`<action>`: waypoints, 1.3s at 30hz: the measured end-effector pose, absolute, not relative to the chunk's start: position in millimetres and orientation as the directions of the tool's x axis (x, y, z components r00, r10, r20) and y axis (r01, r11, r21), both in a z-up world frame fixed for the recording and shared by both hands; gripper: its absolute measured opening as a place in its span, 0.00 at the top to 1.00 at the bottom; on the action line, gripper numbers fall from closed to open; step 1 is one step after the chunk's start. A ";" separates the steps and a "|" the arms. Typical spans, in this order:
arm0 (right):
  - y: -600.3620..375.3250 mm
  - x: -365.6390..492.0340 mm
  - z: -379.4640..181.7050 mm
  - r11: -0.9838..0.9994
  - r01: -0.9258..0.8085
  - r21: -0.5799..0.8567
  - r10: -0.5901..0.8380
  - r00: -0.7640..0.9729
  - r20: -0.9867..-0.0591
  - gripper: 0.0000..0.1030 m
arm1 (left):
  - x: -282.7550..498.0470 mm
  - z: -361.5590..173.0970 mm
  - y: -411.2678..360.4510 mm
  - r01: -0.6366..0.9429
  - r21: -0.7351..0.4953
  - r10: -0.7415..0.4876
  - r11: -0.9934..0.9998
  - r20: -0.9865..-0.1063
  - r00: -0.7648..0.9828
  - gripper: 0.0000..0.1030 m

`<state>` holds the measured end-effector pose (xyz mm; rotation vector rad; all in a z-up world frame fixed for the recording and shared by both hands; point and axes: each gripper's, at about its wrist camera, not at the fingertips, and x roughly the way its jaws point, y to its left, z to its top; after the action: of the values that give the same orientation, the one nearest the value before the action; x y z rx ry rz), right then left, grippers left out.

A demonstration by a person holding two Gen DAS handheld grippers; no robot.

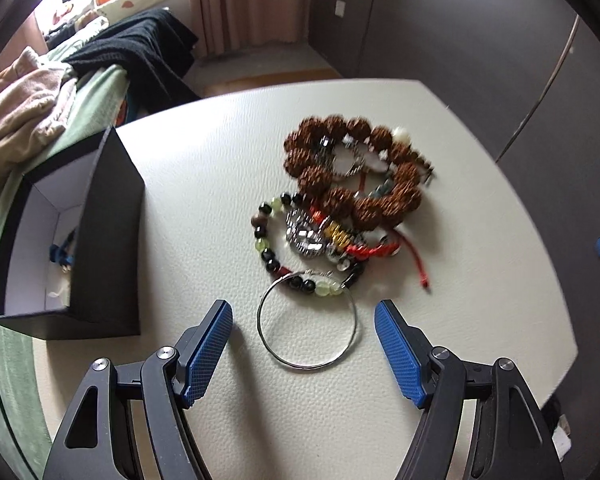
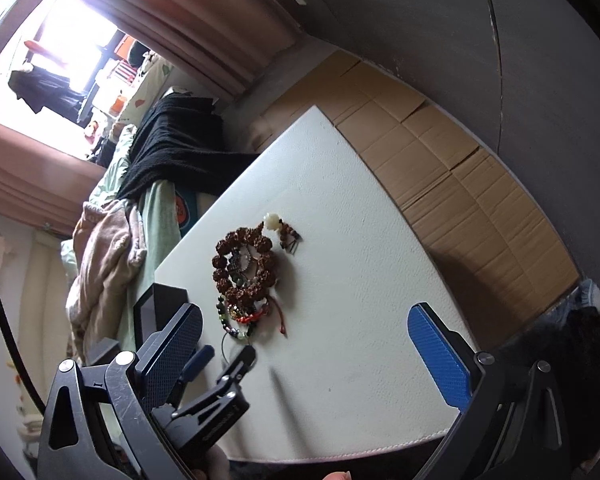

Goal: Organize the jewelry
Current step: 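Grasp the silver hoop earring with the left tool while the right tool grasps the brown bead bracelet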

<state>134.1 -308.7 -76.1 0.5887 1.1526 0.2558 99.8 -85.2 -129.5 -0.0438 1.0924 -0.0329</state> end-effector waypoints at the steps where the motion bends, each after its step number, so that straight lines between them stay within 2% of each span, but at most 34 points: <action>1: -308.9 133.2 -74.0 0.828 0.100 0.551 0.472 0.404 -0.783 0.00 | 99.0 -128.9 -86.6 0.010 -0.041 -0.041 0.999 -0.883 0.468 0.28; 6: -313.2 134.9 -74.9 0.835 0.125 0.536 0.448 0.412 -0.794 0.00 | 99.1 -131.7 -92.0 0.022 -0.011 -0.021 1.000 -0.882 0.471 0.28; 7: -314.7 135.4 -75.8 0.835 0.138 0.532 0.439 0.414 -0.797 0.00 | 98.8 -132.0 -92.0 0.020 -0.011 -0.019 1.000 -0.880 0.474 0.31; 9: -315.9 136.0 -75.5 0.849 0.152 0.506 0.407 0.421 -0.810 0.00 | 99.1 -130.5 -91.9 0.020 -0.004 -0.013 1.000 -0.877 0.480 0.47; 10: -314.9 136.0 -74.0 0.857 0.151 0.492 0.394 0.424 -0.816 0.00 | 99.1 -128.9 -91.4 0.022 -0.003 -0.014 1.000 -0.877 0.480 0.49; 17: -312.8 137.7 -77.0 0.858 0.156 0.489 0.393 0.411 -0.822 0.00 | 97.6 -123.4 -88.1 0.026 -0.024 -0.033 0.999 -0.877 0.479 0.50; 27: -302.1 146.6 -80.8 0.859 0.161 0.486 0.390 0.410 -0.825 0.01 | 98.2 -90.5 -61.1 -0.039 -0.098 -0.059 0.994 -0.821 0.568 0.50; 30: -295.6 151.1 -84.3 0.850 0.143 0.506 0.416 0.405 -0.814 0.09 | 99.7 -83.1 -51.8 -0.057 -0.124 -0.067 0.991 -0.806 0.589 0.50; 32: -287.4 155.5 -88.8 0.850 0.129 0.511 0.432 0.386 -0.815 0.24 | 101.1 -79.1 -45.3 -0.065 -0.142 -0.075 0.988 -0.798 0.598 0.50; 35: -273.7 161.3 -98.0 0.844 0.116 0.523 0.457 0.354 -0.816 0.31 | 103.1 -74.7 -35.7 -0.074 -0.169 -0.089 0.983 -0.789 0.608 0.50; 39: -253.8 169.3 -107.2 0.843 0.095 0.529 0.473 0.335 -0.815 0.35 | 105.8 -69.7 -27.7 -0.070 -0.182 -0.100 0.981 -0.778 0.620 0.50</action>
<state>169.3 -253.8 -107.2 0.5452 1.2198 0.2630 105.8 -27.7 -69.7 -0.2023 0.9037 -0.0174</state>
